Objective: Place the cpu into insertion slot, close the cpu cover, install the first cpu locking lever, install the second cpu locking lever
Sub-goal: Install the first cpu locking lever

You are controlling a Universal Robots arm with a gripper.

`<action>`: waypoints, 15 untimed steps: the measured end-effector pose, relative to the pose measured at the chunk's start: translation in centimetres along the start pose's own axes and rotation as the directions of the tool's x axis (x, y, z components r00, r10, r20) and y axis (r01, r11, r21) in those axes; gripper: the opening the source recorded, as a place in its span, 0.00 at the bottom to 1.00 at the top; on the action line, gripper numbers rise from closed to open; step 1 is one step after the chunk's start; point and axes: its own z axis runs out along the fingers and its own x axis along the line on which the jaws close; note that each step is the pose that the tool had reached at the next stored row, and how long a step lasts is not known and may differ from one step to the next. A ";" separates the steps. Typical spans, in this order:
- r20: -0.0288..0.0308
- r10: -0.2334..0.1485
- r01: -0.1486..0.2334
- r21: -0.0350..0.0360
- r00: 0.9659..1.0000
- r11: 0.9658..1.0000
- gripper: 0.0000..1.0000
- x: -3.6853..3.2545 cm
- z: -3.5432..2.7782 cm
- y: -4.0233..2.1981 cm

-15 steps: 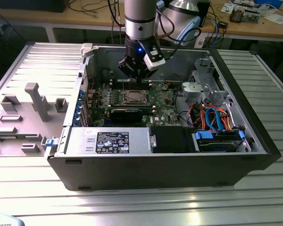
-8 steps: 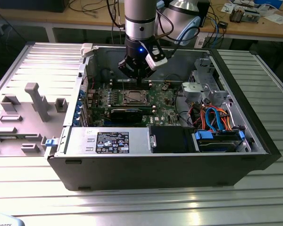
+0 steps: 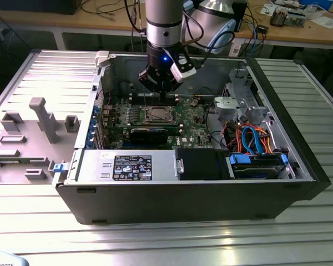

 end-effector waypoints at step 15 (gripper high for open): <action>0.000 0.000 0.000 0.000 1.000 1.000 0.11 1.06 -0.05 0.07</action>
